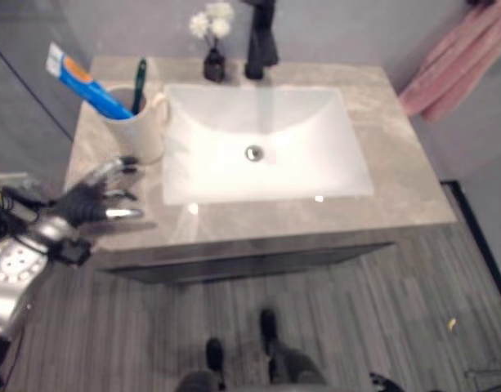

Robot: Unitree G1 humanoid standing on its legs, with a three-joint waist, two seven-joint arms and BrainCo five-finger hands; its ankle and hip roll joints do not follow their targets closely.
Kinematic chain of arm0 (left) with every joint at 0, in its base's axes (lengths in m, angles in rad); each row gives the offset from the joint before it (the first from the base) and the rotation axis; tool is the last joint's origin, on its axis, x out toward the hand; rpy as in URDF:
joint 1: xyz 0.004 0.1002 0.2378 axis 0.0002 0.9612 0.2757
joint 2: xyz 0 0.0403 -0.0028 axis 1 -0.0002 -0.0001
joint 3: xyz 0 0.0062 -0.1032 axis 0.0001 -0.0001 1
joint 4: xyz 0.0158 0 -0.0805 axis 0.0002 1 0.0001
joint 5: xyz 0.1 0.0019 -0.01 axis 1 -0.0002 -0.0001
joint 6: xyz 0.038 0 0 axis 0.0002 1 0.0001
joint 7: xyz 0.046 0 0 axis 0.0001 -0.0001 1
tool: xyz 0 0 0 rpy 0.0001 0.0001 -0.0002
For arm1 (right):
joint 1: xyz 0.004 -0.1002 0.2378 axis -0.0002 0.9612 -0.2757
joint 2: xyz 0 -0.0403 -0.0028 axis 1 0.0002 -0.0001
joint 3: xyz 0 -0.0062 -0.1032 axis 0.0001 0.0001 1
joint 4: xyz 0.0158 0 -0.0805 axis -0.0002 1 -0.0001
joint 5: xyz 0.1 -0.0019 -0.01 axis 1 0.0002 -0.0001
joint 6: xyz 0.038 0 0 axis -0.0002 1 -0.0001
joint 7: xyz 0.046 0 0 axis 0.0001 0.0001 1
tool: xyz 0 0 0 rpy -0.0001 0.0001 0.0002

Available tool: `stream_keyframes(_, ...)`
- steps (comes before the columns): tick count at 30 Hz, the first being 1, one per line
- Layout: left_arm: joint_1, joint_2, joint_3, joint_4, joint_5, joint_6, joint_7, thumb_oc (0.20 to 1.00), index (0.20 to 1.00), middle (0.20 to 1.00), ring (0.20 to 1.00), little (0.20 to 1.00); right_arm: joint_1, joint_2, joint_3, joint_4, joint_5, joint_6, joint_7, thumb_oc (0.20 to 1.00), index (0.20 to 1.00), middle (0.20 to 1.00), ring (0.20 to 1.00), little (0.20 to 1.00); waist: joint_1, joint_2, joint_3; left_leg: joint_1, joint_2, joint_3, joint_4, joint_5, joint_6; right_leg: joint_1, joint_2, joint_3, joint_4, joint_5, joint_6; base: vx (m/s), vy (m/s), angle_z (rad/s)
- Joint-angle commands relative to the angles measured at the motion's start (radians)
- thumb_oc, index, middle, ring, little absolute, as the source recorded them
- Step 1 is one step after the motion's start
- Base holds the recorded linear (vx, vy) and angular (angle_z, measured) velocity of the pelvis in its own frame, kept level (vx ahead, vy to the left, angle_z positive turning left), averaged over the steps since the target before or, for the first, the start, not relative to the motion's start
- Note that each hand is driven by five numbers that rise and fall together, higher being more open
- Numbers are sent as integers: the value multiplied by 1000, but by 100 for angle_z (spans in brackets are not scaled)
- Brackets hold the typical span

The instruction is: Put brush and paste in cup on sink, flatten towel.

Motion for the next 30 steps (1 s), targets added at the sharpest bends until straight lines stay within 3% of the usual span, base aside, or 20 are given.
stream_keyframes(1, 23, 7, 1, -62, -46, -18, -46, 1000, 1000, 1000, 1000, 1000, -7, -48, -5, 40, 7, 0, 1, 1000, 1000, 1000, 1000, 1000, -5, 38, -26, 4, 24, -17, 12, -86, 37, 107, -44, -29, -1, -106, 49, 0, 0, 0)
stream_keyframes(10, 22, -5, -25, -76, -28, -23, -50, 1000, 1000, 1000, 1000, 1000, 2, -44, -1, 55, -9, -1, 4, 1000, 1000, 1000, 1000, 1000, -7, 39, -34, 12, 28, -9, 12, -84, 28, 112, -40, -33, -1, -118, 42, -30, -33, -5)
stream_keyframes(18, -87, -63, -65, 11, 22, -45, 28, 1000, 1000, 1000, 1000, 1000, -13, -47, 1, 52, 9, -2, -11, 1000, 1000, 1000, 1000, 1000, -18, 38, -15, -40, 26, -13, 12, -64, 20, 66, -42, -40, -1, -105, 39, -66, -27, -2)
stream_keyframes(30, -154, -122, -6, 114, 44, -65, 120, 1000, 1000, 1000, 1000, 1000, -13, -49, -10, 66, 23, 2, -19, 1000, 1000, 1000, 1000, 1000, -27, 38, -10, -79, 27, -9, 12, -48, 13, 28, -40, -40, -1, -92, 35, -8, -9, 0)
